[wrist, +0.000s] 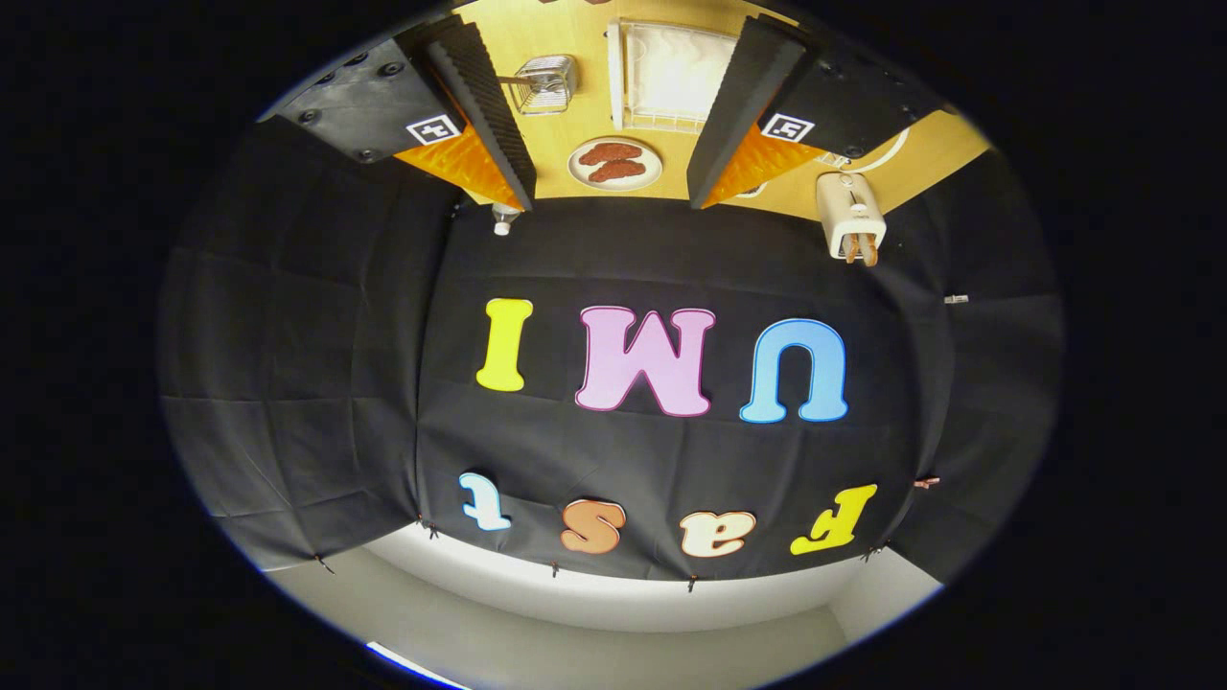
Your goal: Take the plate from the dish rack, then take the spoon from the basket and place it into the plate.
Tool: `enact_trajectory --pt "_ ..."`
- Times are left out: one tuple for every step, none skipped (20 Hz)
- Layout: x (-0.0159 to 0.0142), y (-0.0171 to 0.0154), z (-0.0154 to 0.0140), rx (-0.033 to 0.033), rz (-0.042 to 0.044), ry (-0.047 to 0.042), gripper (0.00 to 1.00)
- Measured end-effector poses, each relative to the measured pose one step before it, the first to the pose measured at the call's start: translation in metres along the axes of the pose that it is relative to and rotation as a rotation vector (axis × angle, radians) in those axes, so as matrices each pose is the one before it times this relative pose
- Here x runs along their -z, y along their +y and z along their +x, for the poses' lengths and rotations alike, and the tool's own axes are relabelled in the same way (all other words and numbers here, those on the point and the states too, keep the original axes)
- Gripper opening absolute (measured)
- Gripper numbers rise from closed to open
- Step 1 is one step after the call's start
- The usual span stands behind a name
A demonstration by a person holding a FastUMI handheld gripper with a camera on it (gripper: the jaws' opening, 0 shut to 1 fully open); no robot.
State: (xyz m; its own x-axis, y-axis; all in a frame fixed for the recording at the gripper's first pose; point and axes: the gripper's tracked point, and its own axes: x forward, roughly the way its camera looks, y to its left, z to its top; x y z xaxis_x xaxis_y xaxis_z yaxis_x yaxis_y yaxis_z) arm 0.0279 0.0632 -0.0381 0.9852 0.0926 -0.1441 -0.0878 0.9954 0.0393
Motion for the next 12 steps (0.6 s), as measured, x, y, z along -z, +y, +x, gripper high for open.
enact_trajectory --pt "0.00081 0.00219 0.00051 -0.00201 -0.00215 0.0041 0.97" --pt "0.0002 0.00006 0.0009 -0.00252 -0.00327 0.00084 0.97" --pt "-0.00086 -0.00026 0.0 -0.0019 0.00032 -0.00002 0.97" --pt "0.00073 0.00084 -0.00002 -0.00006 0.00217 0.00597 0.97" --pt "0.00212 0.00182 0.0004 -0.0021 0.00604 0.01385 0.97" --pt "0.00241 0.00467 0.00089 -0.0138 0.00823 0.01632 0.97" --pt "0.00001 0.00582 0.00203 -0.01024 0.00746 0.0086 0.97" --pt "0.00006 0.0058 0.00621 -0.00599 0.00592 0.01271 0.97" --pt "0.00326 0.00374 0.00497 -0.00647 0.00785 0.02331 0.97" --pt "0.00574 0.00396 0.00563 -0.01044 0.00985 0.03609 0.97" --pt "0.00571 0.00632 0.00552 -0.01349 0.00936 0.03692 0.97" --pt "0.00385 0.00472 0.00751 -0.00172 -0.00005 0.04497 0.97"
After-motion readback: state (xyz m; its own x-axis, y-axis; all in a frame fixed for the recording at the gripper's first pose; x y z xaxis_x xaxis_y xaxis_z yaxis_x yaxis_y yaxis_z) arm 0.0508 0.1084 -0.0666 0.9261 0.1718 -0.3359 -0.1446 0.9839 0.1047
